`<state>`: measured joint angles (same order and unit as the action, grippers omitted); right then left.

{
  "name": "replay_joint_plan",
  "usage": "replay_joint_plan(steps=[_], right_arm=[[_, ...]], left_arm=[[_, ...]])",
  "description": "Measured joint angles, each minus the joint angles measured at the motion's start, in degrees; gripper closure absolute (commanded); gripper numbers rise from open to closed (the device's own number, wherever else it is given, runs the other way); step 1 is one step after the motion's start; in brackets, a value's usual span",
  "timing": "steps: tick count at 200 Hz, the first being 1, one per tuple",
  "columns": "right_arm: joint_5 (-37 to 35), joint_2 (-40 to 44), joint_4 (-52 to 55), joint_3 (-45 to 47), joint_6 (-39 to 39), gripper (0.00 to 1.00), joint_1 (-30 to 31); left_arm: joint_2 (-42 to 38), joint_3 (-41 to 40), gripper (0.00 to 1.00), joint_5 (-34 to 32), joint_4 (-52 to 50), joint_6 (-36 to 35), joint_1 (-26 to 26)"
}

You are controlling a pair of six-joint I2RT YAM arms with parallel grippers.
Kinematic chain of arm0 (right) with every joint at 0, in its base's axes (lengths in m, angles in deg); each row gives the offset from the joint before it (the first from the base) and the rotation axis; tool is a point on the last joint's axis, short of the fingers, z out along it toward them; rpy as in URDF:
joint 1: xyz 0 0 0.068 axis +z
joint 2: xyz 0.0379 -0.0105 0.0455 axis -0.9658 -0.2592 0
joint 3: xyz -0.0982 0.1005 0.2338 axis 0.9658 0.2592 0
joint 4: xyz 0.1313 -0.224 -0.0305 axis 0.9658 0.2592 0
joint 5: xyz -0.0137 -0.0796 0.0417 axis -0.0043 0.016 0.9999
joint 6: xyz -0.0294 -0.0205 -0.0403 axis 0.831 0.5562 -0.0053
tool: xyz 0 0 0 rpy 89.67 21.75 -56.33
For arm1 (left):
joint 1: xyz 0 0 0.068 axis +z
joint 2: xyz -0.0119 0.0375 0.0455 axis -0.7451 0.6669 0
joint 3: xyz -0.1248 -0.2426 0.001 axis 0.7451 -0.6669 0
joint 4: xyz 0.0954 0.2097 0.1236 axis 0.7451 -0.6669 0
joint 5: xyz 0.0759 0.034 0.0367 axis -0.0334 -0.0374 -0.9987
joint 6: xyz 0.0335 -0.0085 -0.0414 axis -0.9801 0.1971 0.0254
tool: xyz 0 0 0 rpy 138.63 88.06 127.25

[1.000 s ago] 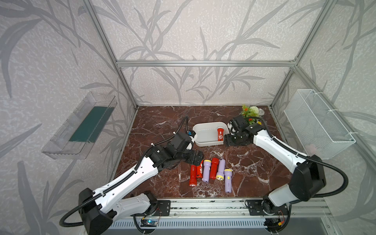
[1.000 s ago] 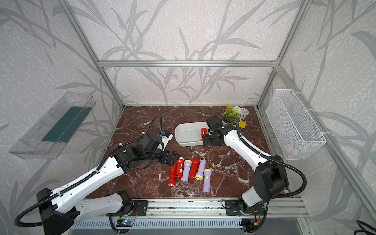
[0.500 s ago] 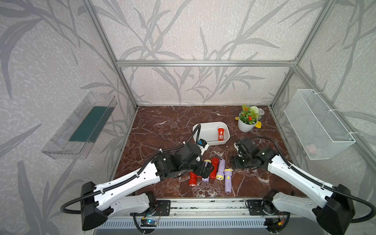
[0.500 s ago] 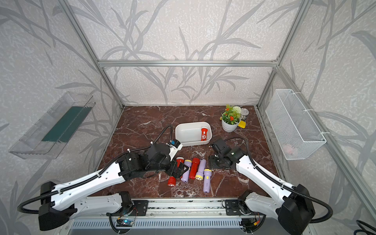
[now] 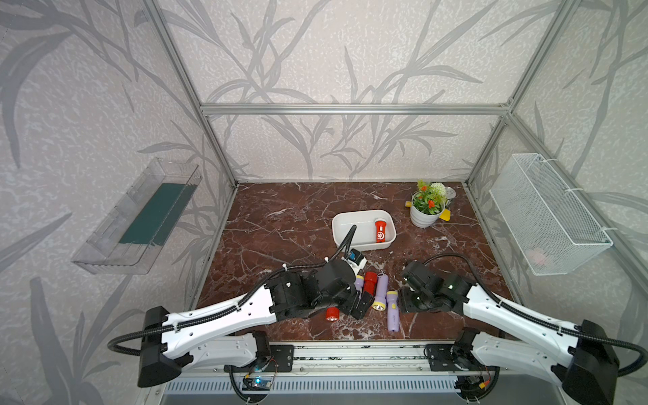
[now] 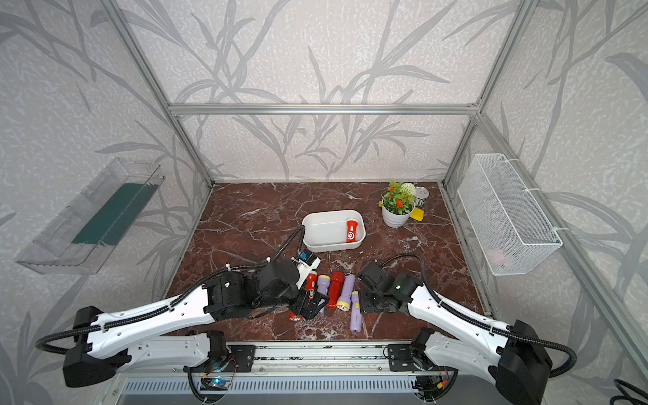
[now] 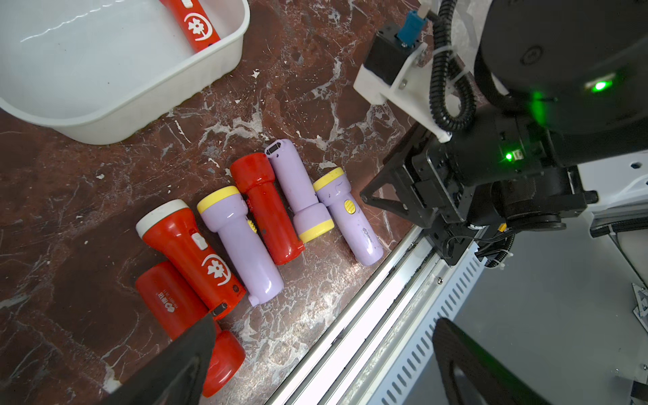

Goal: Put the flashlights into the storage boxes
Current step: Pick up the flashlight from the center of the board.

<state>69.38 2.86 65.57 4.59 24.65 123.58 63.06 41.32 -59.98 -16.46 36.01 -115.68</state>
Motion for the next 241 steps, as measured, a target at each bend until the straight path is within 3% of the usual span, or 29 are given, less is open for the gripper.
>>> replay_joint_plan(steps=[101,241], right_arm=[[-1.16,-2.97,-4.81,1.90,-5.20,0.36,4.59],[-0.61,-11.52,-10.86,2.45,-5.81,0.38,5.05]], left_arm=[[-1.77,0.00,0.01,-3.32,-1.79,-0.13,-0.02],[-2.56,0.00,0.01,-5.49,-3.26,-1.40,-0.02]])
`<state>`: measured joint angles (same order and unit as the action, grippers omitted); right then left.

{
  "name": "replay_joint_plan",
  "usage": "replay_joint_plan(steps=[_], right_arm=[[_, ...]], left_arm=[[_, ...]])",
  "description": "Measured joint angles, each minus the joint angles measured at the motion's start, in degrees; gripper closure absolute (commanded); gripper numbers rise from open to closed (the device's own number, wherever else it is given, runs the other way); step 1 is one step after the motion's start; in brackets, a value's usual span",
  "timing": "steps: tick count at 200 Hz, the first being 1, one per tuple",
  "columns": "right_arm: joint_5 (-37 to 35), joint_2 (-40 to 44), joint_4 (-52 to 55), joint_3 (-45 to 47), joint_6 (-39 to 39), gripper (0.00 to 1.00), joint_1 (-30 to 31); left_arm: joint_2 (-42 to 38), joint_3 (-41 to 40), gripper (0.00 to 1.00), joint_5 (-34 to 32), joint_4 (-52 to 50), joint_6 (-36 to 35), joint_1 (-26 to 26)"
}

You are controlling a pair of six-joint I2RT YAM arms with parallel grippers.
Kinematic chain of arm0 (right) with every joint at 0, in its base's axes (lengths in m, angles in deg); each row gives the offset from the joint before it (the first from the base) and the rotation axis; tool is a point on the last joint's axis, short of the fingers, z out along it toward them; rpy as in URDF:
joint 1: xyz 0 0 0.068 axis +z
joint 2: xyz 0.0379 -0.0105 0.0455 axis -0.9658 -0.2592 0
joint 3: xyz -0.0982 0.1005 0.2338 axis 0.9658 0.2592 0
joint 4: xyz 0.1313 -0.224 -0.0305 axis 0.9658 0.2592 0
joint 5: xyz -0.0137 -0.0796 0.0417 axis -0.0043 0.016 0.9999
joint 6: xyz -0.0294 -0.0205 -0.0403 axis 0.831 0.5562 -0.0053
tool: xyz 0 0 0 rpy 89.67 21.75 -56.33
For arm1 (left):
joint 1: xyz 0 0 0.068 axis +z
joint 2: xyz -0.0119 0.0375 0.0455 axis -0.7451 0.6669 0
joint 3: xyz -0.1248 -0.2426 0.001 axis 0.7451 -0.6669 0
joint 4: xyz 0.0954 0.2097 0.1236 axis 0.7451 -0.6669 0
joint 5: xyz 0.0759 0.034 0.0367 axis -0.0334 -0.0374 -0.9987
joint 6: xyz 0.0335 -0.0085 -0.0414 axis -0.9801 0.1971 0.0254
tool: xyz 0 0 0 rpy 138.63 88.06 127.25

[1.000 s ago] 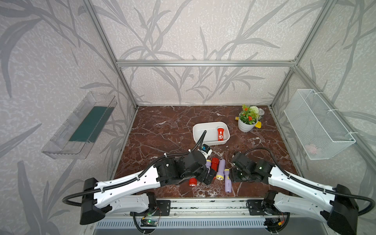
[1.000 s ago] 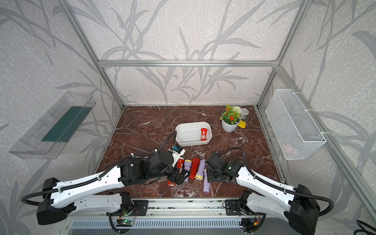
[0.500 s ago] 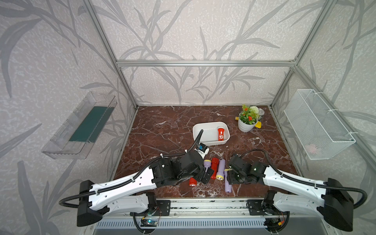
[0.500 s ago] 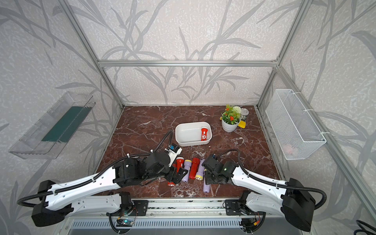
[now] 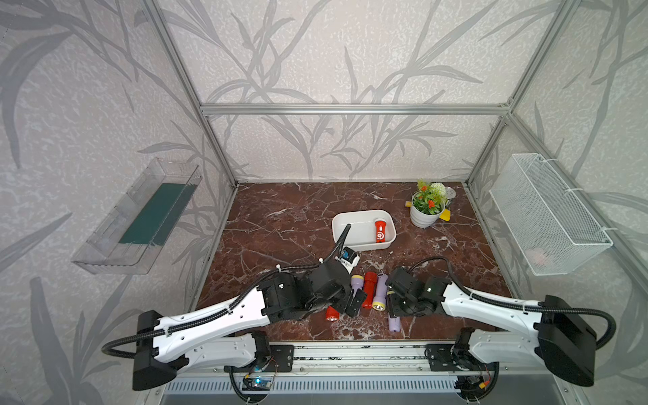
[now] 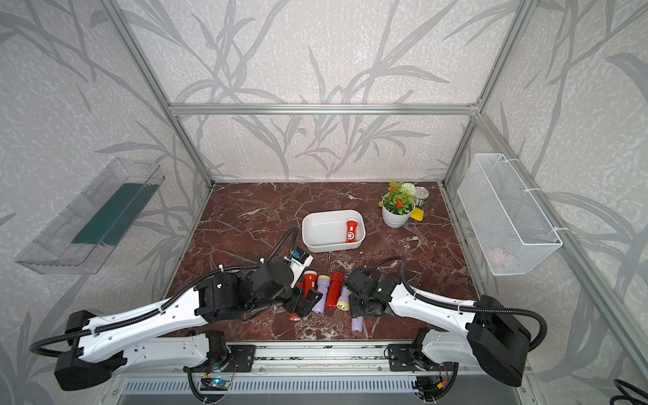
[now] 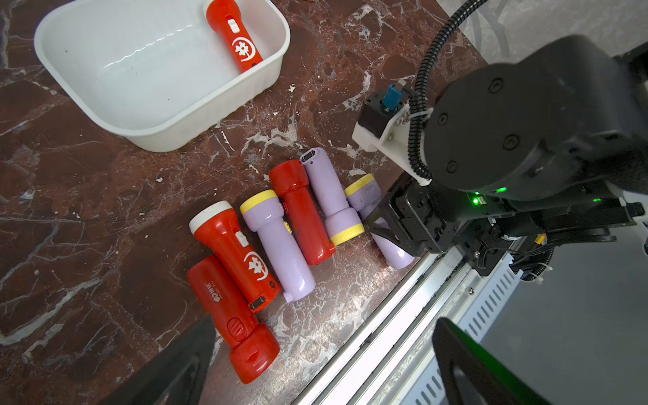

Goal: Put the flashlights into the storage boxes
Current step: Pick up the flashlight from the center of the board.

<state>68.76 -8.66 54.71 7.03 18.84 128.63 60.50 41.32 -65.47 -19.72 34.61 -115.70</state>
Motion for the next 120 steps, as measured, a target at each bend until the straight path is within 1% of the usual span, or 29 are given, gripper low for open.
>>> replay_joint_plan(steps=[49,73,120], right_arm=[[-0.02,-3.08,-1.29,0.04,-0.15,0.47,0.00],[-0.07,-3.85,-1.42,0.04,-0.17,0.49,0.04],[-0.61,-5.22,-0.85,-0.76,-0.15,0.58,0.04]], left_arm=[[-0.55,-1.05,0.01,-0.42,-0.17,-0.26,0.00],[-1.11,-1.55,0.01,-0.63,-0.46,-0.26,0.00],[-2.25,-1.90,0.01,-1.49,-0.50,-0.26,0.00]])
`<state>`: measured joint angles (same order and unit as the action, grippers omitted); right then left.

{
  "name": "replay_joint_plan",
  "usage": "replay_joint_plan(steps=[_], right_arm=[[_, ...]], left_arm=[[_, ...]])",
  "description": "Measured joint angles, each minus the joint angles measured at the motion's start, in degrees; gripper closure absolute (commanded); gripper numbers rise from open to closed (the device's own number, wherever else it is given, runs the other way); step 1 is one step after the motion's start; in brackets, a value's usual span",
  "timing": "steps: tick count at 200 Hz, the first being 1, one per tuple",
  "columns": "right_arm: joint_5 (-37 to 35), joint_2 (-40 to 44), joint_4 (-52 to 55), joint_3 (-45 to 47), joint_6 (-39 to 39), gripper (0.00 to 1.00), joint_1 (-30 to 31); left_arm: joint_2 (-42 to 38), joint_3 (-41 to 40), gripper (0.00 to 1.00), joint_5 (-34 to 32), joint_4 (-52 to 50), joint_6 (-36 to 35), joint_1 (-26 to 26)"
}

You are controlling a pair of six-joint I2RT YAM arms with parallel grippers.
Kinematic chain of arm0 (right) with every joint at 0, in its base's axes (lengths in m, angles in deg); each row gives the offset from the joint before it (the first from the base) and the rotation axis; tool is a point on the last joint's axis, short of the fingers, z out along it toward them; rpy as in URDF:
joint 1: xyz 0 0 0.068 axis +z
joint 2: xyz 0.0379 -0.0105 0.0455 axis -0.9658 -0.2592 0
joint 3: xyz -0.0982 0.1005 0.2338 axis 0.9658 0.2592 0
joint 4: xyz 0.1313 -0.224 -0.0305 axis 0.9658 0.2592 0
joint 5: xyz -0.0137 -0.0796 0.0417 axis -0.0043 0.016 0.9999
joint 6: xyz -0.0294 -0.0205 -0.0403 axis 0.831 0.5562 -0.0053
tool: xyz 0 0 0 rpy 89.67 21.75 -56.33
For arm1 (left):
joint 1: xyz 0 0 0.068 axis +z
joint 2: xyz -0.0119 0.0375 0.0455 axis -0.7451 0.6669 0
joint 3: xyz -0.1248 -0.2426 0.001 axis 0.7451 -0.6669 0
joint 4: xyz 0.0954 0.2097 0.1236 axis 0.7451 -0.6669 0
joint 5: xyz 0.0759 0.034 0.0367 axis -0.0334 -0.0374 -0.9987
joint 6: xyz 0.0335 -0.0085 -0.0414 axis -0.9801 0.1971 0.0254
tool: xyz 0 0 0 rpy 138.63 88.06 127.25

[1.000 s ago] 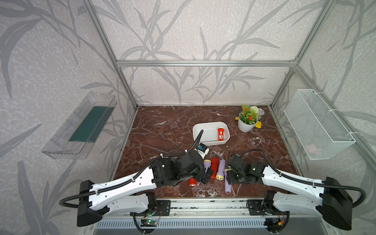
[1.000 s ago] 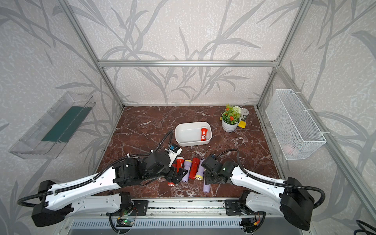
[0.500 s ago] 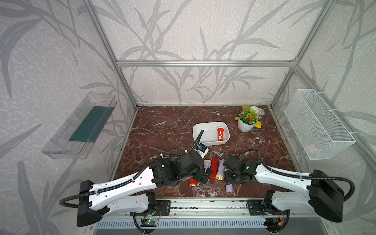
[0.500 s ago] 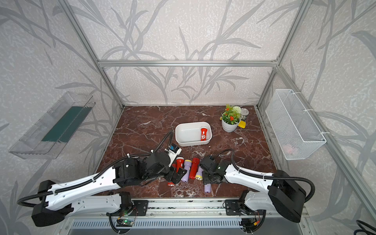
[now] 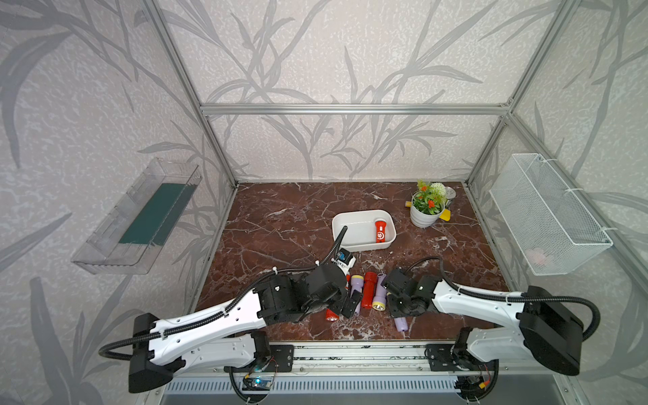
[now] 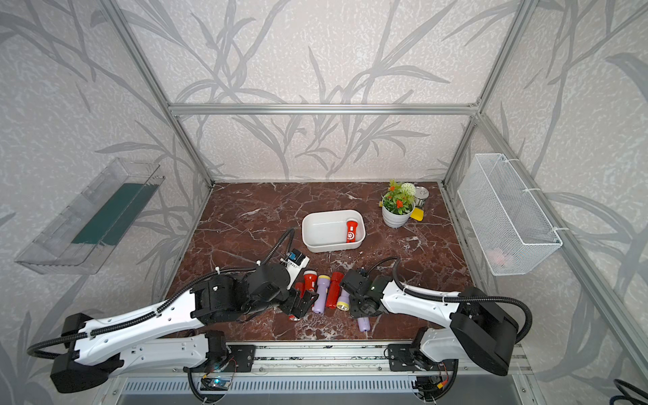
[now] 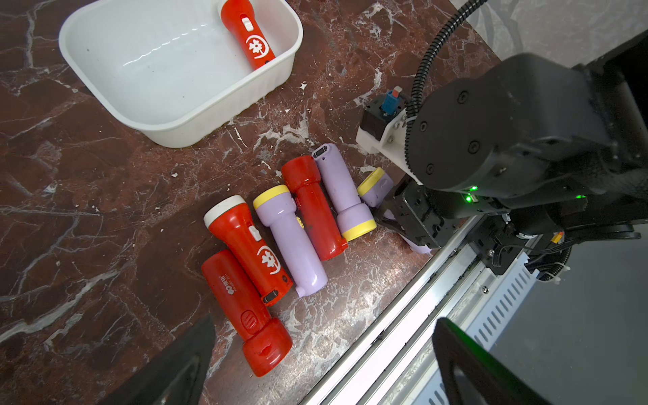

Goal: Put the flashlights into the storage boxes
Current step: Pick up the flashlight from the center of the board.

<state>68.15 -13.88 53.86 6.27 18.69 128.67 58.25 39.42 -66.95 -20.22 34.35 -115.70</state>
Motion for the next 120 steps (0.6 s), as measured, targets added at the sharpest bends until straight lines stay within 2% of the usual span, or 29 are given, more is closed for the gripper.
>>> replay_joint_plan(steps=[72,120], right_arm=[[-1.62,0.72,4.44,-1.66,0.04,0.59,0.00],[-5.18,4.11,10.19,-7.50,0.68,0.59,0.00]], left_arm=[[-0.81,-0.37,0.01,-1.05,-0.31,-0.17,0.00],[-0.83,-0.37,0.01,-1.44,-0.33,-0.61,0.02]])
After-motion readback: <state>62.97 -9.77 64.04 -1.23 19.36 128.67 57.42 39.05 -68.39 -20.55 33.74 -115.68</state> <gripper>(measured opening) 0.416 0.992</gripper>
